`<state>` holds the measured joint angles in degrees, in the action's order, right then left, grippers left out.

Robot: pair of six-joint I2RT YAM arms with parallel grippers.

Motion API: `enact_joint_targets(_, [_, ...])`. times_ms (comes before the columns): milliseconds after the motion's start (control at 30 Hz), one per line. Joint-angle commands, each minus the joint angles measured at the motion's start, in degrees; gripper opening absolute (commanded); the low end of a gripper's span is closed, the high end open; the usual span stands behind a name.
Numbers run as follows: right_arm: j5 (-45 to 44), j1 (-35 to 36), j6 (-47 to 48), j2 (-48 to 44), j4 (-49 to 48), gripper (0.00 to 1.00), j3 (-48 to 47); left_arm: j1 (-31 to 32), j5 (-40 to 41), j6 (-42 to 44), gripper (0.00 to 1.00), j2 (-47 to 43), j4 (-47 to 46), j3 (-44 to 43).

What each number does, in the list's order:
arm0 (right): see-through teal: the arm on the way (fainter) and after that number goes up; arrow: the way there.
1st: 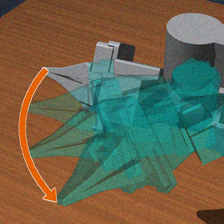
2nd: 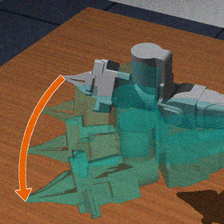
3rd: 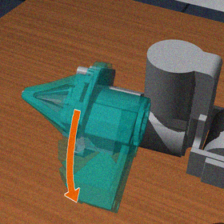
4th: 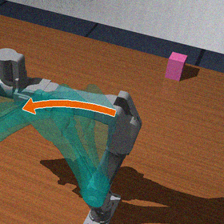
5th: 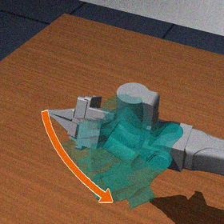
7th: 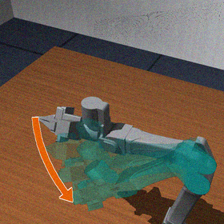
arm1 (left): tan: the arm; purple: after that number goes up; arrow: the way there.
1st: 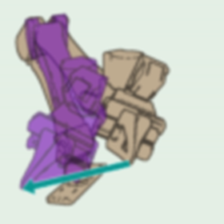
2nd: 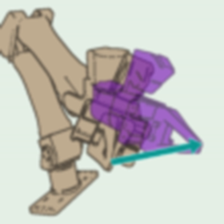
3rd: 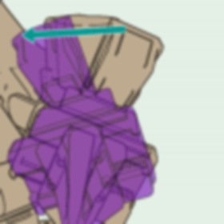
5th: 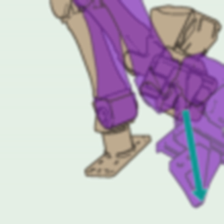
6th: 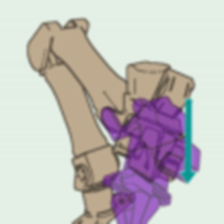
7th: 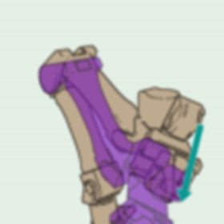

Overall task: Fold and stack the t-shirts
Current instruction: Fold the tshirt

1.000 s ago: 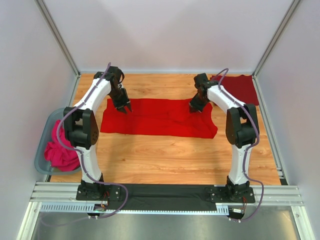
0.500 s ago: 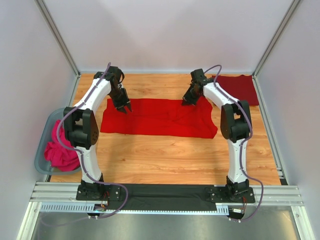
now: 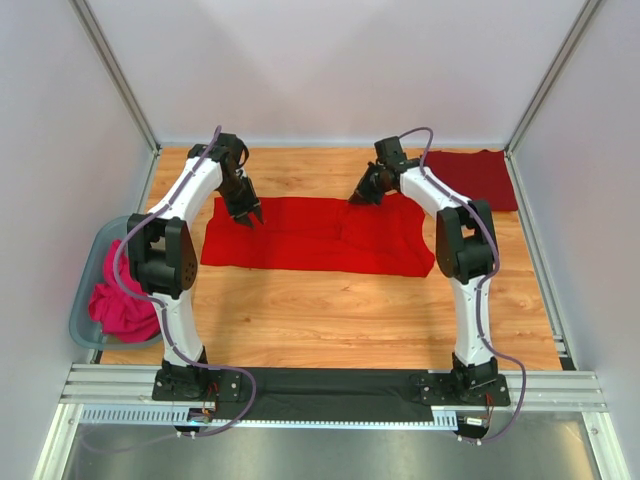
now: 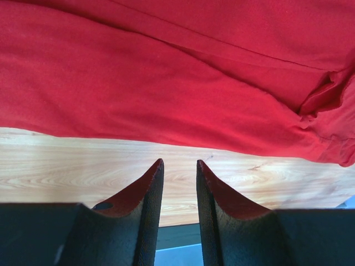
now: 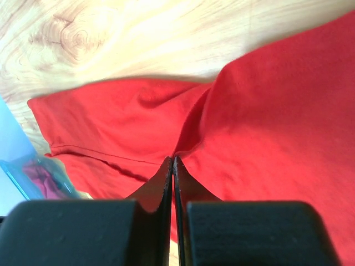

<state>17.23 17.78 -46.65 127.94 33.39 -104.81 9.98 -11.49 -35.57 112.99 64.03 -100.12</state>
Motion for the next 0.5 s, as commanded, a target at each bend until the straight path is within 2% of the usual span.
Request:
enact_joint_targets(0, [1.66, 0.33, 0.51, 1.78, -3.24, 0.0, -2.32, -0.22, 0.67, -0.2, 0.37, -1.45, 0.13, -0.25])
enact_joint_targets(200, [5.97, 0.76, 0.51, 3.54, -7.63, 0.03, -3.55, -0.22, 1.11, 0.06, 0.37, -1.81, 0.74, -0.34])
enact_joint_targets(267, [7.63, 0.85, 0.51, 4.33, -7.64, 0.08, -4.52, -0.22, 1.11, 0.24, 0.37, -1.89, 0.83, -0.26])
enact_joint_targets(300, [7.99, 0.77, 1.03, 4.68, -7.03, 0.18, -5.91, -0.22, 1.2, 0.33, 0.38, -1.98, 0.75, -0.34])
enact_joint_targets(367, [6.77, 0.85, 1.91, 4.16, -3.6, 0.26, -7.24, -0.22, 1.47, 0.68, 0.38, -2.07, 0.74, -0.26])
enact_joint_targets(467, [1.33, 0.24, 2.36, 1.44, 4.91, 0.31, -8.82, -0.22, 1.12, 1.38, 0.4, -2.33, -0.57, 0.09])
